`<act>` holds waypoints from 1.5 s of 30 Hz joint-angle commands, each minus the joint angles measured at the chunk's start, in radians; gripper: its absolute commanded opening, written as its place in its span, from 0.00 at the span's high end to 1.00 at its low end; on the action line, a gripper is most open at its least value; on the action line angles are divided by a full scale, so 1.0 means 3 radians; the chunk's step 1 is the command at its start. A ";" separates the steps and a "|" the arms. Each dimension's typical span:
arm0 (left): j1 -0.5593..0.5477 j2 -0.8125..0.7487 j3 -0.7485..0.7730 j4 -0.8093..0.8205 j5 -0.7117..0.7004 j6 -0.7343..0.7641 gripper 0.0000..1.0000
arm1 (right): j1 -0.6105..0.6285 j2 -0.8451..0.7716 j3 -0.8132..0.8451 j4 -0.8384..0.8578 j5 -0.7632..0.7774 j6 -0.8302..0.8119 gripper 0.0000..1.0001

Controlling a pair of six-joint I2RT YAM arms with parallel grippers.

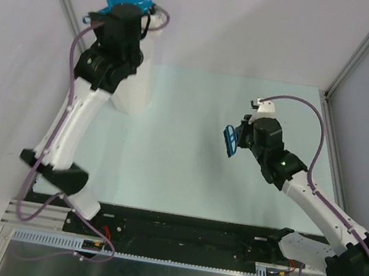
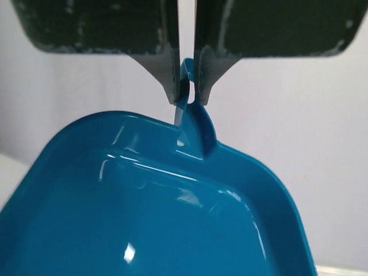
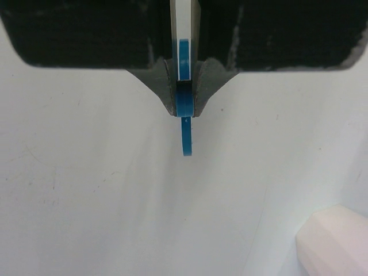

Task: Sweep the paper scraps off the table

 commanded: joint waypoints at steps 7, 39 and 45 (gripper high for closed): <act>-0.0759 -0.0991 -0.2002 -0.0278 0.1649 -0.1990 1.00 | 0.0039 -0.0401 0.0007 -0.0094 0.0341 -0.0032 1.00; -0.0145 -0.0166 -0.3634 0.0263 0.3006 -0.2447 0.21 | 0.0351 0.0227 -0.0080 0.0584 0.0387 -0.0865 1.00; 0.0008 -0.1209 -0.3879 0.0227 0.3767 -0.2672 0.00 | 0.0923 0.0897 -0.0105 0.1860 0.0698 -0.1728 1.00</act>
